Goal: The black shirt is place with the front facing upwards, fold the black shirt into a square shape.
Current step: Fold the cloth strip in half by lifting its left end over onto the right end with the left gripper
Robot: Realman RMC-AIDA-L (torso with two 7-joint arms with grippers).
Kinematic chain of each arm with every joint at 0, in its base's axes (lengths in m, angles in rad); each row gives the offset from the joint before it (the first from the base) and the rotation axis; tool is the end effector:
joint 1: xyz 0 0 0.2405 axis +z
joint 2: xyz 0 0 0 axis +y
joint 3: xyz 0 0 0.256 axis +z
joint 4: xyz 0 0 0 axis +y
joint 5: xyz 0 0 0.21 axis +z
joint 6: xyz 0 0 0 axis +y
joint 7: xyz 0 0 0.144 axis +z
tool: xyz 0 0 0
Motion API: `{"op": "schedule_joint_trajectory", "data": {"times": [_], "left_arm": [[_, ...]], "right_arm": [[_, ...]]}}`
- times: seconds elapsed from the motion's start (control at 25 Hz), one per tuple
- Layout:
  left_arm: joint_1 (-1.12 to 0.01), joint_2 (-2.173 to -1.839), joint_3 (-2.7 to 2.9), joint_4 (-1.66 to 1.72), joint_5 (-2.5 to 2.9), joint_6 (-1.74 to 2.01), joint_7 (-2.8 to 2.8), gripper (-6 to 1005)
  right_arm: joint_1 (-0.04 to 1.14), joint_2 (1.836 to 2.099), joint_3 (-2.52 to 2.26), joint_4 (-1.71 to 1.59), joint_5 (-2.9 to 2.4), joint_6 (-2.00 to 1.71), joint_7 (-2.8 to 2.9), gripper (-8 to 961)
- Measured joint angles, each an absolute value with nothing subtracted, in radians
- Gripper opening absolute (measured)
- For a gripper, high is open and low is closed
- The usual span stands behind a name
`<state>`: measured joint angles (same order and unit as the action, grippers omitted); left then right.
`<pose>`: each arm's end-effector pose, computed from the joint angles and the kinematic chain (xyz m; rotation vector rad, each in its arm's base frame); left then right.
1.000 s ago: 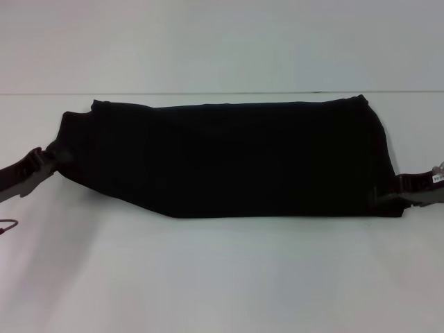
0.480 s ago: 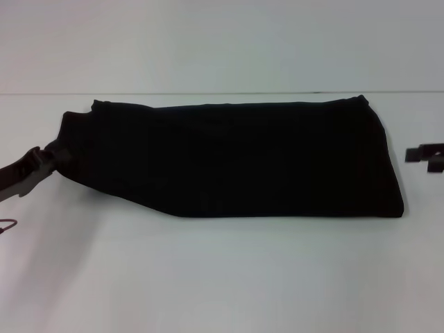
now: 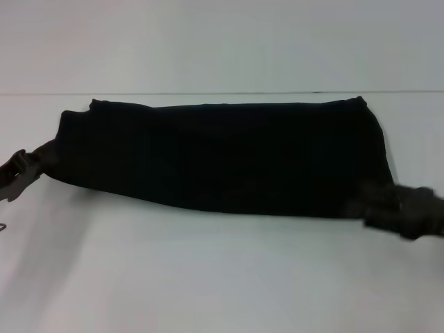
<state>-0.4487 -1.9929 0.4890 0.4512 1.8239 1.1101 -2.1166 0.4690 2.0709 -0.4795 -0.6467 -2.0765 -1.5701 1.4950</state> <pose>-0.3662 0.3458 0.0481 -1.5918 -1.7896 -0.9907 0.3013 0.3146 0.0214 -2.5155 0.9389 0.7604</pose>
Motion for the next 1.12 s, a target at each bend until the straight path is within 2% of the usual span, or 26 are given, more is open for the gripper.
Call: {"op": "schedule_joint_trajectory", "data": {"times": [0.12, 0.52, 1.12], "left_arm": [[-0.447, -1.993, 0.486, 0.449, 1.824, 1.109, -2.119, 24], [-0.448, -1.99, 0.486, 0.449, 1.824, 1.111, -2.141, 25], [-0.412, -1.93, 0.396, 0.459, 1.834, 1.102, -2.168, 24]], "right_arm": [[0.472, 2.093, -0.489, -0.565, -2.075, -1.568, 1.297, 730], [0.498, 2.098, -0.498, -0.307, -2.07, -1.439, 0.838, 730], [0.523, 2.1, -0.496, -0.271, -2.042, -1.406, 0.81, 729]]}}
